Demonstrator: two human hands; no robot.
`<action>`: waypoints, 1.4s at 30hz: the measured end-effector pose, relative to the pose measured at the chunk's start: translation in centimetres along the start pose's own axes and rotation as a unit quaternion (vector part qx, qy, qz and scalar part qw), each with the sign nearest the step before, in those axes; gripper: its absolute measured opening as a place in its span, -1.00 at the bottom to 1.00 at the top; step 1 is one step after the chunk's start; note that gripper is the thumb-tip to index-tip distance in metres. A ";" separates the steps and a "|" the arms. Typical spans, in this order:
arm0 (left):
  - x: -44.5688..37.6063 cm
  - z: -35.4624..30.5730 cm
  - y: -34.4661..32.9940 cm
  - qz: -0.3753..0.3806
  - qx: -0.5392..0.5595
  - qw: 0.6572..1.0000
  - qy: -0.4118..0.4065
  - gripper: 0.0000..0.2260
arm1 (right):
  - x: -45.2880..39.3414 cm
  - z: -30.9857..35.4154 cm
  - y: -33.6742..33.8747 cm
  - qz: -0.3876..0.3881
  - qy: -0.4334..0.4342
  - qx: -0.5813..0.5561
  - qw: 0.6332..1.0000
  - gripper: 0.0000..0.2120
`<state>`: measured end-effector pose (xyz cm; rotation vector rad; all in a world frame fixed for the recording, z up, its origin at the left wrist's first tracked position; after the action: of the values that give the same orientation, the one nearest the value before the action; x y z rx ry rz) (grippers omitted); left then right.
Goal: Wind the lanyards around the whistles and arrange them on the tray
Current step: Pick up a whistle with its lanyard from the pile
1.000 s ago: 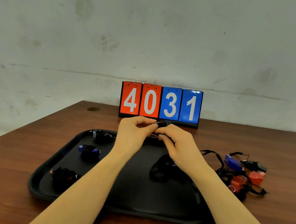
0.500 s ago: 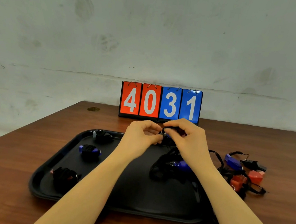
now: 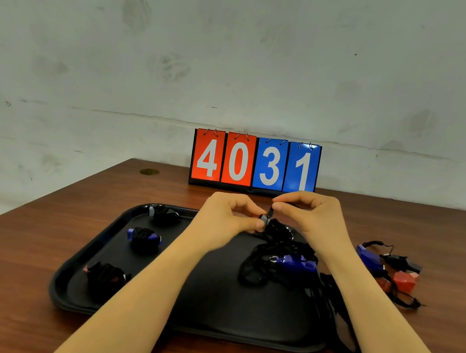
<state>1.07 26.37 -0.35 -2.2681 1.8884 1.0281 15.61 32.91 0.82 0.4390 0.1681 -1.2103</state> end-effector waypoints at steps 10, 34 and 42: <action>0.3 -1.3 0.3 0.003 0.148 0.988 -0.035 -0.84 | 0.0 -0.3 0.1 0.047 -0.102 -0.144 0.983 -0.86; -0.2 0.4 2.3 -0.196 0.079 0.977 0.021 -0.91 | 1.8 1.9 -2.7 0.145 0.033 0.021 0.989 -0.86; -0.2 0.5 2.2 -0.196 -0.073 0.978 0.001 -0.91 | 2.0 2.1 -3.0 -0.052 0.265 0.298 0.916 -0.80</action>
<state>-1.08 26.15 0.18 -2.5745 1.3182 1.1279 13.33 29.52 1.28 1.3103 0.2886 -1.2115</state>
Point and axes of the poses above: each hand's wrist, its own x-axis away from the middle knuckle, its own y-axis out of the back of the hand, z = x × y, the point moved 5 cm from there along -x, towards the middle knuckle, and after that the axes turned 8 degrees about -y, right-handed, at the moved point
